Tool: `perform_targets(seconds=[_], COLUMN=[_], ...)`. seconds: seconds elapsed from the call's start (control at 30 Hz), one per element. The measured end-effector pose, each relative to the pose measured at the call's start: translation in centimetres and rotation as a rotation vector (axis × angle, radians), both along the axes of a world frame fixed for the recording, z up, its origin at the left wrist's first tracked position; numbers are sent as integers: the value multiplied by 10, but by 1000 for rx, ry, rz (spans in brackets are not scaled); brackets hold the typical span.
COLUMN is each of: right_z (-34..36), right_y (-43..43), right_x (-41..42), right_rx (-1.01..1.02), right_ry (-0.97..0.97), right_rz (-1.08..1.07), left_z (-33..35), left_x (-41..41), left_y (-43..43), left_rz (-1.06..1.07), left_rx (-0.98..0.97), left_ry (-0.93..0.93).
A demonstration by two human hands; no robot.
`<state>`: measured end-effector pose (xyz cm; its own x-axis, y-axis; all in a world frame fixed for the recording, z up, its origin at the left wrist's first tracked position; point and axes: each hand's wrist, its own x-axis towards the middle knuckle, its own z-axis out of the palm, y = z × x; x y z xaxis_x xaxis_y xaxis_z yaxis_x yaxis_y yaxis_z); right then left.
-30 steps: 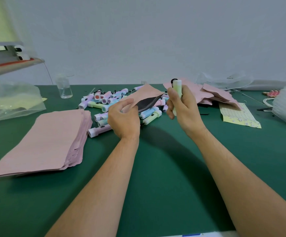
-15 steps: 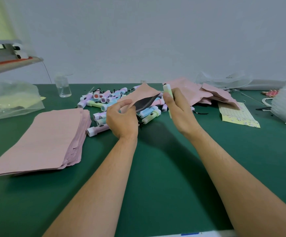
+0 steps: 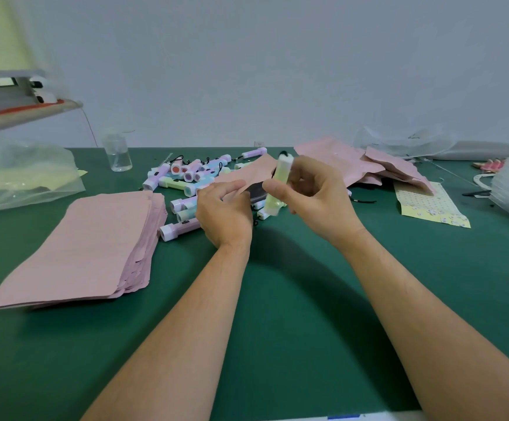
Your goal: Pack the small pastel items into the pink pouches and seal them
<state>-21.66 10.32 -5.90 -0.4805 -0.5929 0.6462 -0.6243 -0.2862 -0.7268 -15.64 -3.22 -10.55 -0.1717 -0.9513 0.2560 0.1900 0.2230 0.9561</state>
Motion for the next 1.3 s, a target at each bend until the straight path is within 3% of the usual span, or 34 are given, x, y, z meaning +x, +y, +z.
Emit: perform_targets(seconds=[0.1, 0.23, 0.37, 0.6, 0.77, 0.93, 1.07, 1.3], right_z=[-5, -16, -17, -15, -15, -14, -12, -11], right_y=[-1, -1, 1, 7, 6, 4, 4, 2], right_x=[-1, -7, -10, -21, -21, -16, -13, -12], right_rx=[-29, 128, 114, 149, 132, 115, 72, 319], right_ry=[68, 408, 587, 712, 779, 813, 859, 922], right_rz=[-30, -309, -498, -663, -786, -825, -732, -650], left_z=[-2, -4, -4, 9, 9, 11, 9, 11], left_x=[-1, -1, -2, -1, 2, 0, -1, -1], left_y=[-1, -1, -2, 13, 25, 29, 23, 23], left_rz=[-16, -52, -68, -158, -239, -250, -241, -200], left_rx=[-2, 50, 75, -8, -213, -228, -179, -210], left_ry=[-28, -2, 24, -16, -47, -21, -64, -39])
